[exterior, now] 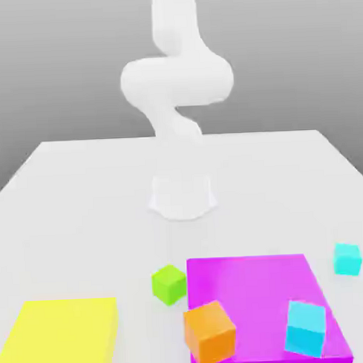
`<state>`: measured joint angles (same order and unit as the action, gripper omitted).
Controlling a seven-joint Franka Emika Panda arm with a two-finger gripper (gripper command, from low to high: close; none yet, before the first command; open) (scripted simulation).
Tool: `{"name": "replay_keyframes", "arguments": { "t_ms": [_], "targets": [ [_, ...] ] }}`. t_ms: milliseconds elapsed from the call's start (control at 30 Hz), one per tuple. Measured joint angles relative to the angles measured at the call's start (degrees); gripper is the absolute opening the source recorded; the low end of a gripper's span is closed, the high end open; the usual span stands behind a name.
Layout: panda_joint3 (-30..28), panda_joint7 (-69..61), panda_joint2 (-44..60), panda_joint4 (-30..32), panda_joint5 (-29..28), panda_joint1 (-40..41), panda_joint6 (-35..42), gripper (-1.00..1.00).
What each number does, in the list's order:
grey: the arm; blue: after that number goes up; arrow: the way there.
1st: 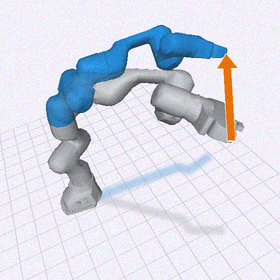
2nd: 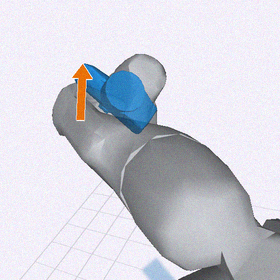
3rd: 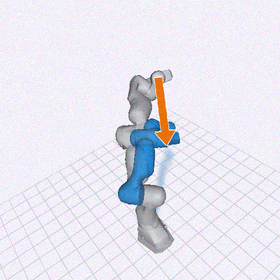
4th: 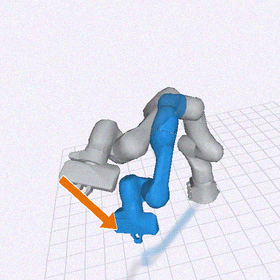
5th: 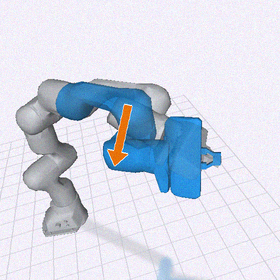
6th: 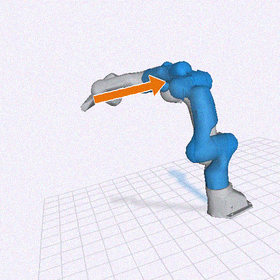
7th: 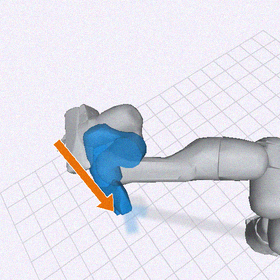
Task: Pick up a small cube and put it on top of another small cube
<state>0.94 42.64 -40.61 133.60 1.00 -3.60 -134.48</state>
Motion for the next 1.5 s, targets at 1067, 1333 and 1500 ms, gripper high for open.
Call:
{"name": "replay_keyframes", "arguments": {
  "t_ms": [1067,1333,1500],
  "targets": [
    [6.96,-11.4,62.24,14.58,-16.5,-36.14,-34.78,-1.0],
    [10.04,-13.85,57.18,15.76,-13.37,-33.8,-30.82,-1.0],
    [12.06,-22.54,50.21,14.43,-7.33,-28.94,-22.69,-1.0]
  ]
}}
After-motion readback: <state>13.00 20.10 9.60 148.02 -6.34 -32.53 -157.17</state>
